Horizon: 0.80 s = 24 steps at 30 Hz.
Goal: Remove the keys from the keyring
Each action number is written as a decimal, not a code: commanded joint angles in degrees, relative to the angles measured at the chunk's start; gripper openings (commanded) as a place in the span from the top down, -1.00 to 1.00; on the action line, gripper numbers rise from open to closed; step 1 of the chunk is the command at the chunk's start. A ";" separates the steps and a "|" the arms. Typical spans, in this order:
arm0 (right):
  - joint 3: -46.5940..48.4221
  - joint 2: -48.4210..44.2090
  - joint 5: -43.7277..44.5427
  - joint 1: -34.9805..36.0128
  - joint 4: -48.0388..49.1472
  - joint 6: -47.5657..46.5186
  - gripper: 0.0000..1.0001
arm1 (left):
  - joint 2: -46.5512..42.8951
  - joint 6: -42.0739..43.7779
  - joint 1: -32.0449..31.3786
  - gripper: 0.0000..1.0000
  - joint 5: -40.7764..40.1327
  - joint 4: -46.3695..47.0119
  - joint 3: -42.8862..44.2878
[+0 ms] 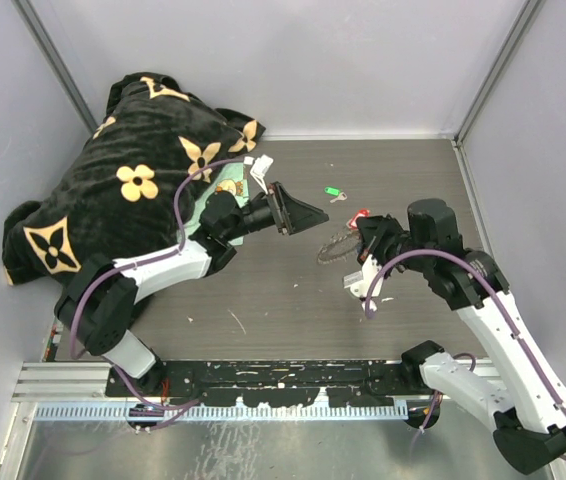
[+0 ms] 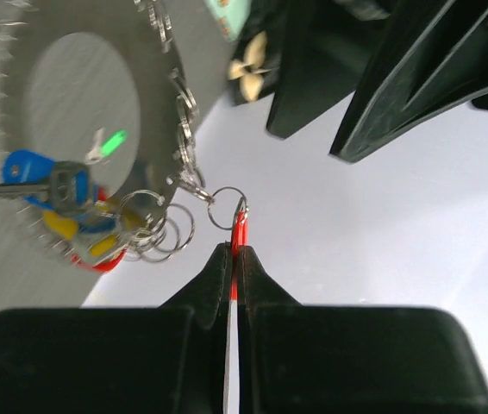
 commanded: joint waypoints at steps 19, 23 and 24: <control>-21.18 -11.28 -21.60 0.28 38.17 -19.75 0.99 | -10.62 -0.74 2.23 0.00 8.73 -11.67 0.95; -22.13 -12.08 -22.23 0.28 38.01 -21.09 0.99 | -10.24 -0.95 1.68 0.02 8.80 -11.63 0.54; -22.39 -12.19 -22.23 0.28 37.92 -21.46 0.99 | -10.08 -1.10 1.47 0.03 8.79 -11.62 0.60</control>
